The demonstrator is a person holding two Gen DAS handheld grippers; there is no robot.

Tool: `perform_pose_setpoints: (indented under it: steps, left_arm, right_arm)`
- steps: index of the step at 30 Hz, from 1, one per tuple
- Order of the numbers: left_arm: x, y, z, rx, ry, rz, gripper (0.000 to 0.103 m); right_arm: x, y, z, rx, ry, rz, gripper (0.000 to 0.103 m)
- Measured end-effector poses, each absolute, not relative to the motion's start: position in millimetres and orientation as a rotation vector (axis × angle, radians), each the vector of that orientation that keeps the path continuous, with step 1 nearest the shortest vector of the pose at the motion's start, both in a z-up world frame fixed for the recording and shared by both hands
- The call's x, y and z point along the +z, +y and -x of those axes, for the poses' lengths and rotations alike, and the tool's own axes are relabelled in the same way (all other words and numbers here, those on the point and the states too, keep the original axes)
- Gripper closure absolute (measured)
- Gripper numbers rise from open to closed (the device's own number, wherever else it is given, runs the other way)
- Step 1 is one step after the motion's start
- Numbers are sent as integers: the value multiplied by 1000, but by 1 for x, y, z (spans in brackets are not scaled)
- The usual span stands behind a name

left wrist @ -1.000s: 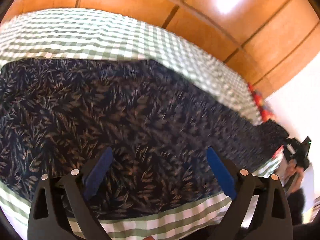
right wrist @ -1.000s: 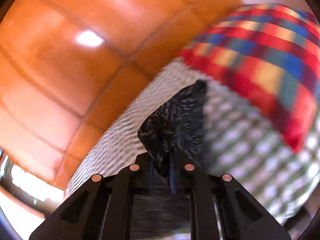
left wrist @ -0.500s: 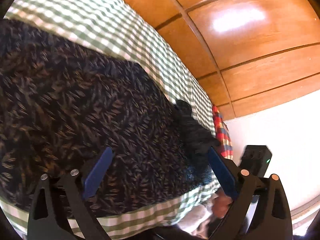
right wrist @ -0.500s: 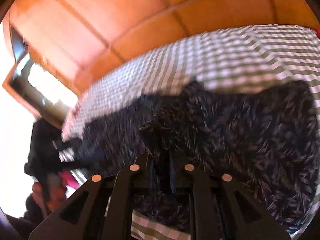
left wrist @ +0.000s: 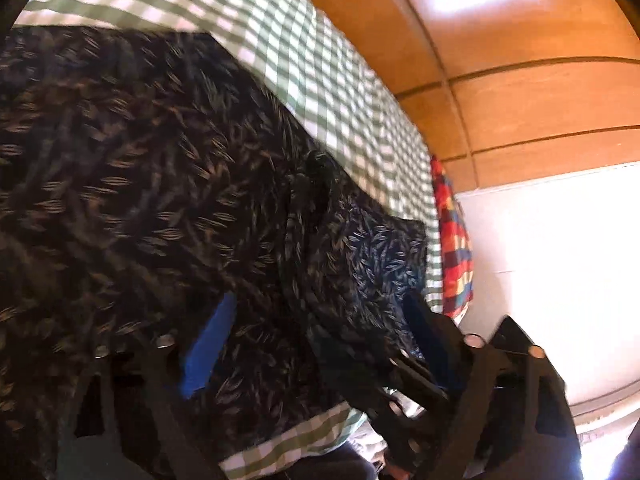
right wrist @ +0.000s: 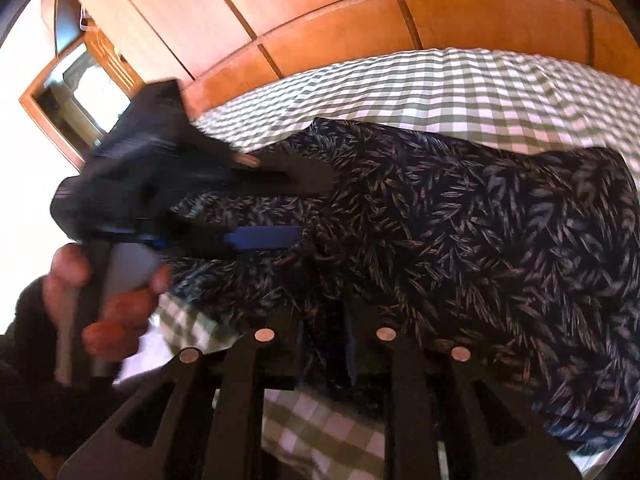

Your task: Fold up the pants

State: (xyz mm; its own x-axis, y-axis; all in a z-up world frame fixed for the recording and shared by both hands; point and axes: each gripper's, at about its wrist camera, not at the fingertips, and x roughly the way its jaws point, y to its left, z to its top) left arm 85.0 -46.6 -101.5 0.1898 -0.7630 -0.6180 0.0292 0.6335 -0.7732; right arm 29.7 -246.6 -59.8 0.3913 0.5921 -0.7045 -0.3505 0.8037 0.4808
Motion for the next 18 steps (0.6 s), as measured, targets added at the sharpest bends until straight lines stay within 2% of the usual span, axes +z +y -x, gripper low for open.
perform_pose_setpoints:
  steps: [1,2,3,4,6,7,9,10,12,18]
  left_arm:
    - [-106,-52,-88,-619,1290,704,31]
    - [-108,-56,-90,-617,1300,692,35]
    - [-110,-60,-91,-614,1306,680,35]
    - [-111,-64,-91,-612,1308,669,38]
    - [-111,-69,-90,-611,1313,646,54]
    - [-110,-71,-90,-601,1317,634,56]
    - [-111,-72,-89,-582,1311,617,82]
    - [-111,-71,-87,-568,1308,603,87]
    - [-108,-64,-81,-570,1293,610,91]
    - [-84,-53,-63,-599,1221,574,92]
  right_arm:
    - [-59,-254,-27,612,1002,-302,79]
    - [-57,-262,-25,617,998,-333,67]
    - [-56,-270,-22,614,994,-355,62]
    - [-49,-277,-19,597,984,-374,62]
    - [-42,-299,-12,565,967,-410,62]
    - [-37,-315,-10,528,953,-437,60]
    - [-28,-343,-5,434,924,-473,58]
    - [-26,-356,-2,396,910,-490,58]
    - [-23,-379,4,313,893,-513,58]
    - [-27,-410,15,171,872,-548,58]
